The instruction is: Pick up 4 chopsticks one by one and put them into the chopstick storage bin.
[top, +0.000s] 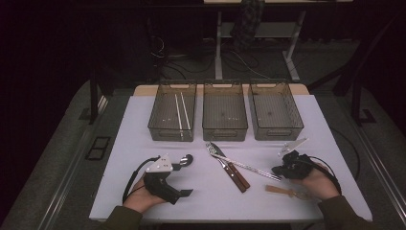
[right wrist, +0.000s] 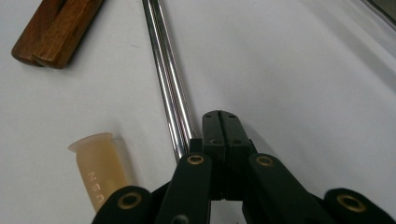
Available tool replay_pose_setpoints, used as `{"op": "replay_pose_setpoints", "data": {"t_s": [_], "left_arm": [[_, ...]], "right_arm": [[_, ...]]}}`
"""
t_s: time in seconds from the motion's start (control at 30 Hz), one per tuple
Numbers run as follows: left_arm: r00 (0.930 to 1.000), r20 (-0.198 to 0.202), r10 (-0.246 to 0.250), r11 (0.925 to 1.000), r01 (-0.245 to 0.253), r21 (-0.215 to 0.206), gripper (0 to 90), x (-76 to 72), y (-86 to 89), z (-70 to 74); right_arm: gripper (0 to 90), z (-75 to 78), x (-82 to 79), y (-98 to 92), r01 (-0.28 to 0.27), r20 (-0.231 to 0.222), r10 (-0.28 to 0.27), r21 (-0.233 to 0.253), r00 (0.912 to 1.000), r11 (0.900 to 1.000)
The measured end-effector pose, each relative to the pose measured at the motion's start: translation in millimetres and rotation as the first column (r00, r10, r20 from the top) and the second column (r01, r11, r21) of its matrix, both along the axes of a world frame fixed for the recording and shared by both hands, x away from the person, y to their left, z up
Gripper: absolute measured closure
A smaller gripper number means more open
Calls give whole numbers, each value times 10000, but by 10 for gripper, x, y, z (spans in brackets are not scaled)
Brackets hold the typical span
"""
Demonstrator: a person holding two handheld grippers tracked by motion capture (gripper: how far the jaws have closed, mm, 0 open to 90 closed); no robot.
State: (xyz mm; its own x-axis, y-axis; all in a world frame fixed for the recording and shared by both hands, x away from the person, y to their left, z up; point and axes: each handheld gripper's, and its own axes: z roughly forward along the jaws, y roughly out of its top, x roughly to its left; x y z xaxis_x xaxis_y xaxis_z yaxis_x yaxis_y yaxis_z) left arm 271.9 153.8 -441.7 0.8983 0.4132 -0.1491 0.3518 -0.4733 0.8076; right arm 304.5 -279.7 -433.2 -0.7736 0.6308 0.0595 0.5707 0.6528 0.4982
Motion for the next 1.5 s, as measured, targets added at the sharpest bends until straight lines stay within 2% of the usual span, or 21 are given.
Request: {"op": "replay_pose_setpoints", "data": {"t_s": [0.2,0.3,0.43,0.63,0.73,0.9,1.03,1.17,1.23,1.5], "left_arm": [[10000,3,-2,10000,2,8,16,0,0,1],[10000,2,-12,10000,12,13,16,4,-1,-3],[10000,-26,-6,10000,6,29,16,6,-6,-8],[10000,-27,7,10000,-6,34,16,5,-6,-8],[10000,-41,-1,10000,2,54,16,9,-5,-11],[10000,-56,-11,10000,12,69,16,11,-6,-13],[10000,-78,-14,10000,15,88,16,15,-8,-17],[10000,-60,-17,10000,17,91,16,12,-9,-16],[10000,-68,-9,10000,9,91,16,14,-7,-16],[10000,-53,-16,10000,17,88,16,10,-7,-14]], "right_arm": [[897,7,10,-14,6,75,-6,51,10000,10000],[859,61,28,-47,189,281,-203,478,9994,9987],[840,128,35,-31,-94,471,39,1153,9989,9933],[822,102,76,115,-558,557,504,988,9972,9935],[784,107,106,162,-577,692,508,1017,9963,9931],[785,104,168,208,-755,720,675,1153,9951,9905],[793,81,213,261,-942,555,879,1228,9946,9880],[793,30,232,338,-1241,425,1203,1020,9918,9870],[800,19,229,358,-1258,443,1222,900,9915,9880],[805,15,219,363,-1303,465,1265,911,9909,9873]]}}
